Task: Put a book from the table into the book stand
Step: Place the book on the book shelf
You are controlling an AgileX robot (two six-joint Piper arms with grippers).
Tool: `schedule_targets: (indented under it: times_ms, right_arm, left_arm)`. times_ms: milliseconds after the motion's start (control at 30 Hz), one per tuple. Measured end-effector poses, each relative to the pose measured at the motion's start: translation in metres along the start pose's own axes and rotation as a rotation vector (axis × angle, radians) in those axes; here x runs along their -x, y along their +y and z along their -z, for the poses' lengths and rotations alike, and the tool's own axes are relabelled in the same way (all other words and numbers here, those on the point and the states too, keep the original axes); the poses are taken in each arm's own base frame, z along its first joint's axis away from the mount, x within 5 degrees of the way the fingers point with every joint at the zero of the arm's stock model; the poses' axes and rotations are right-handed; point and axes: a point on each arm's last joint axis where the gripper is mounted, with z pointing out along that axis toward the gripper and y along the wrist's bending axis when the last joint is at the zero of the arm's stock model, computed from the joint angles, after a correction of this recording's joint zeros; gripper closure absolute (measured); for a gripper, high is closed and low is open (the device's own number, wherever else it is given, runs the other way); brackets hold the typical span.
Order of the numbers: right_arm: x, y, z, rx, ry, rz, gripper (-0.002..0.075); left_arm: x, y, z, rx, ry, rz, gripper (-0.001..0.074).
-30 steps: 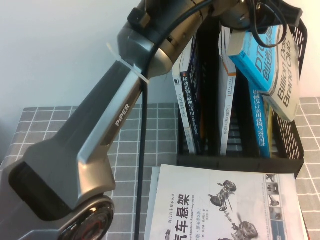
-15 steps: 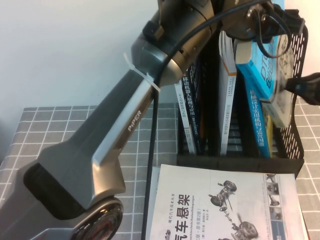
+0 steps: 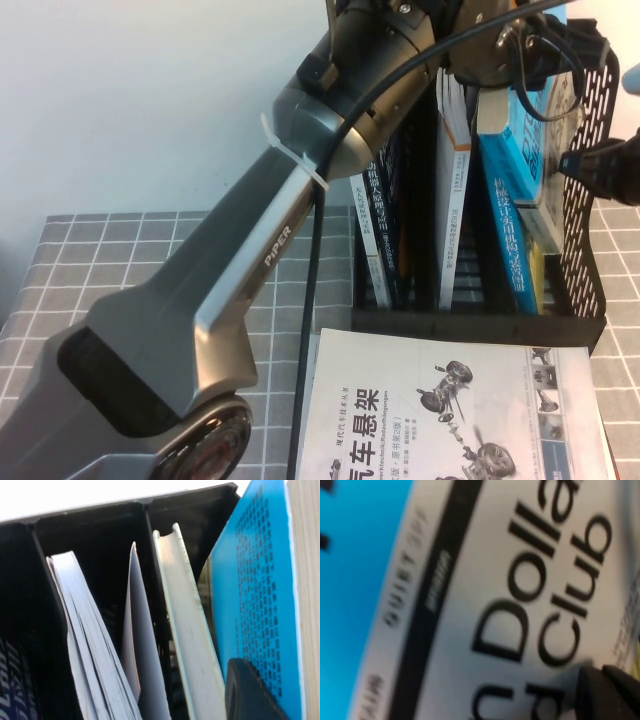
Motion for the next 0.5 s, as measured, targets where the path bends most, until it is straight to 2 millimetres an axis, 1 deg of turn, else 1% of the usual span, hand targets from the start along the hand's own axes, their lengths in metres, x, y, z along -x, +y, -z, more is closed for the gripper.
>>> schedule_targets:
  times_ms: [100, 267, 333, 500]
  right_arm:
    - [0.008, 0.004, 0.001, 0.010, -0.021, 0.011, 0.0729]
    - [0.017, 0.003, 0.000, -0.006, -0.046, 0.020, 0.0729]
    - [0.018, 0.000, -0.003, -0.033, -0.047, 0.020, 0.0729]
    - [0.019, -0.008, -0.012, -0.081, -0.046, 0.022, 0.0729]
  left_arm:
    - [-0.001, -0.001, 0.000, -0.005, 0.015, 0.016, 0.0548]
    - [-0.004, -0.002, 0.001, -0.008, 0.047, 0.075, 0.0548]
    - [-0.006, -0.008, 0.003, -0.010, 0.055, 0.073, 0.0548]
    - [-0.021, -0.031, 0.006, 0.024, 0.112, 0.005, 0.0548]
